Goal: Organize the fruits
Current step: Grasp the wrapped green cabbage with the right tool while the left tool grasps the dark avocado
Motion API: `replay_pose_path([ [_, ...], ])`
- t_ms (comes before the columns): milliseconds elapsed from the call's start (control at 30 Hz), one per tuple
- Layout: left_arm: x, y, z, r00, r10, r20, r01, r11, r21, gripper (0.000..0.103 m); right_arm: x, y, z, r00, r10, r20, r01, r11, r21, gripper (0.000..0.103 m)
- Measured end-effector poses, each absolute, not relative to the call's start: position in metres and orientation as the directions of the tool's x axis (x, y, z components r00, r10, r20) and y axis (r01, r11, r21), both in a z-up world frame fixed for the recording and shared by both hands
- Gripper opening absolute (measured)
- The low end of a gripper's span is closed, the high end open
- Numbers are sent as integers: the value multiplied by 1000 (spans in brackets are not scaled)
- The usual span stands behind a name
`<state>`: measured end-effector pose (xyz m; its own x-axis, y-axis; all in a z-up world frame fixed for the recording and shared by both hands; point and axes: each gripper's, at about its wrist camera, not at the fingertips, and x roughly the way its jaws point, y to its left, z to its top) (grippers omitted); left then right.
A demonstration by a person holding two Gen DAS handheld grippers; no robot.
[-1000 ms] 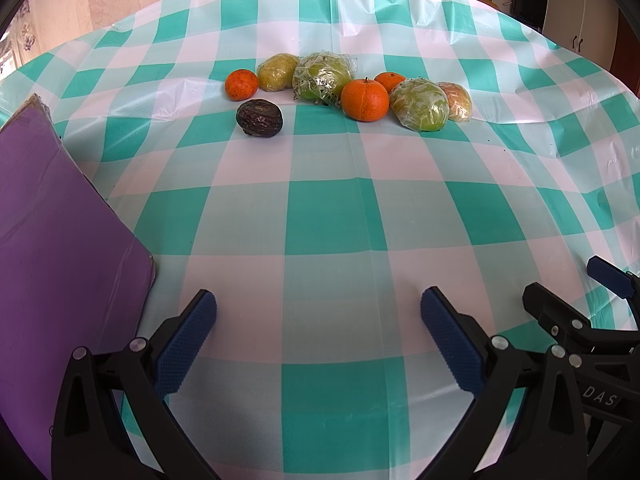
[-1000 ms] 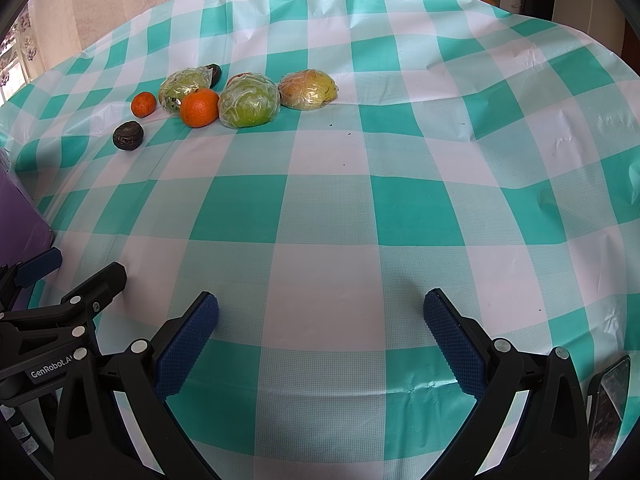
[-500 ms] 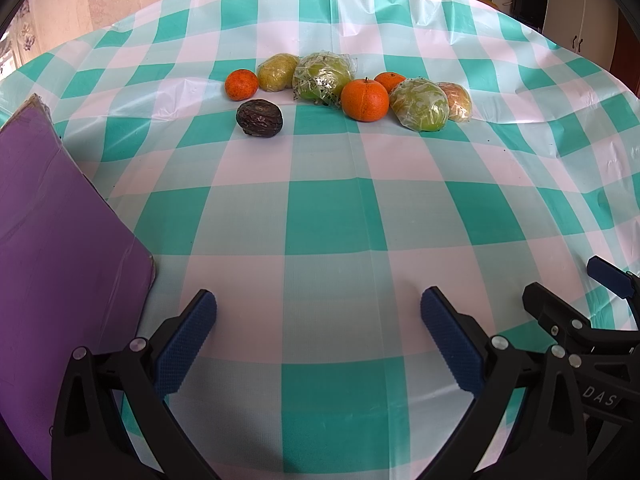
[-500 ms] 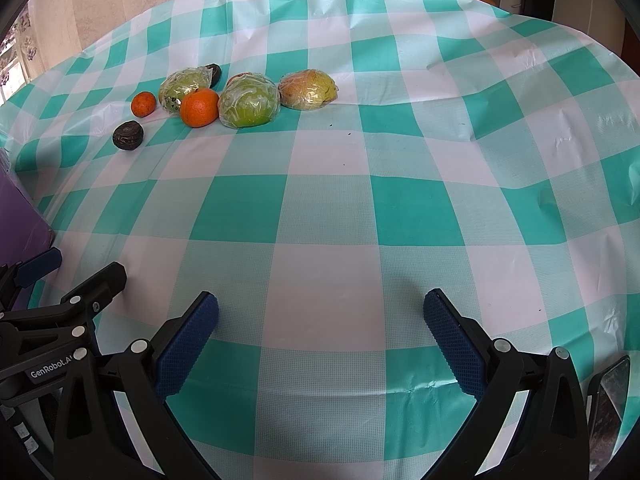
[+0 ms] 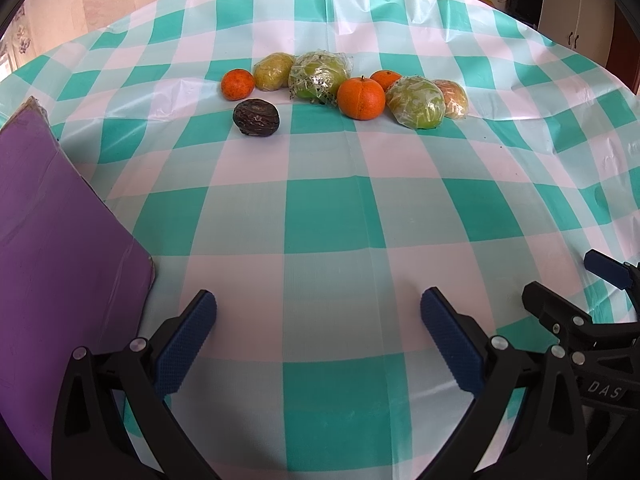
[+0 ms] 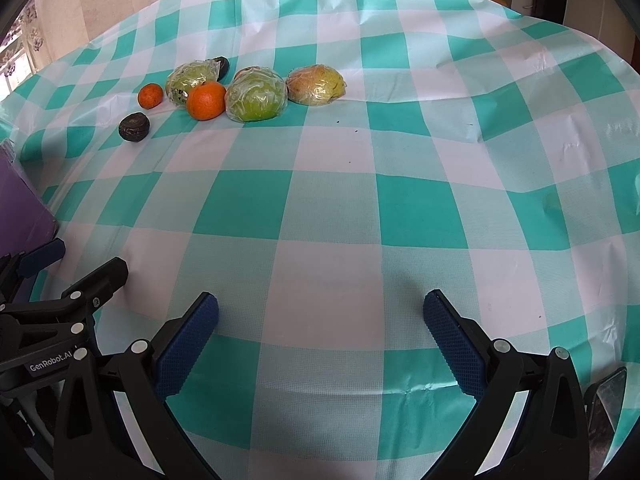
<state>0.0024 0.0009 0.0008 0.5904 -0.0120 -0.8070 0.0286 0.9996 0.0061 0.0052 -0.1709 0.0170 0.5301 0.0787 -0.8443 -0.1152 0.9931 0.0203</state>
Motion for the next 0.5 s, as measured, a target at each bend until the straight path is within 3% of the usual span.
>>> replay_pose_path([
  [167, 17, 13, 4, 600, -52, -798, 16, 998, -53, 102, 44, -171, 16, 523, 107, -845, -132, 990, 44, 99],
  [300, 37, 11, 3, 595, -33, -803, 21, 999, -25, 102, 77, -153, 15, 519, 139, -843, -203, 979, 37, 98],
  [500, 71, 10, 4, 599, 12, -800, 11, 1000, 23, 100, 122, -132, 16, 526, 174, -832, -245, 968, 48, 85],
])
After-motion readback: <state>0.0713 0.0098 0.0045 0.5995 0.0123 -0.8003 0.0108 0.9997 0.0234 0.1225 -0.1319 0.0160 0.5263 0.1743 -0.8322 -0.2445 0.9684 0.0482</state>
